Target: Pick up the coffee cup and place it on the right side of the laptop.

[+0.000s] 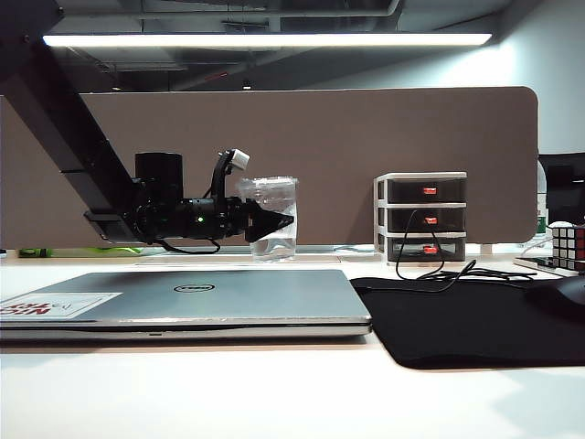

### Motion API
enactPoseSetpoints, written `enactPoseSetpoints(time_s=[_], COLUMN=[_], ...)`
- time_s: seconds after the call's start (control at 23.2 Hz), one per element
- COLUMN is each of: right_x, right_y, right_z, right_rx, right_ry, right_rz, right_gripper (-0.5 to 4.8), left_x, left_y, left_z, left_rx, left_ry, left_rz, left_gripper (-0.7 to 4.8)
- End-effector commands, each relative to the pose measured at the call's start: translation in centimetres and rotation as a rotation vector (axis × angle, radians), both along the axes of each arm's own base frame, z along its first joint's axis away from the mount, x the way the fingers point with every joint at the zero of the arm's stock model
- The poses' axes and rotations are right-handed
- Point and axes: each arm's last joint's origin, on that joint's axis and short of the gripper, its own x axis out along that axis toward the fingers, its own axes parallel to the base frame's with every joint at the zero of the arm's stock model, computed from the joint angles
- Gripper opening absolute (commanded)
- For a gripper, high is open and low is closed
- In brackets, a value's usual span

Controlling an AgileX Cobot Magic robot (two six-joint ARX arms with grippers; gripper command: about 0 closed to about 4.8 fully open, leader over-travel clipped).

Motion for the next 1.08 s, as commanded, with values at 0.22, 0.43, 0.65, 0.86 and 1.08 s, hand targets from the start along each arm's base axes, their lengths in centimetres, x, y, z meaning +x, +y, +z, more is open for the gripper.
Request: enactPoseSetpoints(time_s=[0.22, 0.43, 0.65, 0.86, 1.08], right_x=[0.0, 0.0, 0.0, 0.0, 0.0], right_y=[0.0, 0.0, 0.0, 0.0, 0.0], right_z=[-0.1, -0.1, -0.1, -0.1, -0.1], right_rx=[-0.003, -0.003, -0.003, -0.003, -0.002], right_ry=[-0.009, -0.009, -0.009, -0.009, -0.009], right_rz=[0.002, 0.001, 0.002, 0.001, 0.002], right_gripper=[-0.01, -0.01, -0.01, -0.01, -0.01], left_x=[-0.5, -1.0, -1.9, -3.5, -5.7], left_y=[-0.1, -0.4, -1.4, -4.0, -5.9], left_z=[1.9, 3.5, 6.4, 8.2, 7.6], left_rx=[-0.018, -0.029, -0.03, -0.028, -0.01], left_ry=[0.001, 0.039, 0.019, 0.041, 0.059], left_rz=[-0.136, -0.226, -0.308, -0.383, -0.45], left_gripper=[3.01, 3.0, 3.0, 3.0, 3.0])
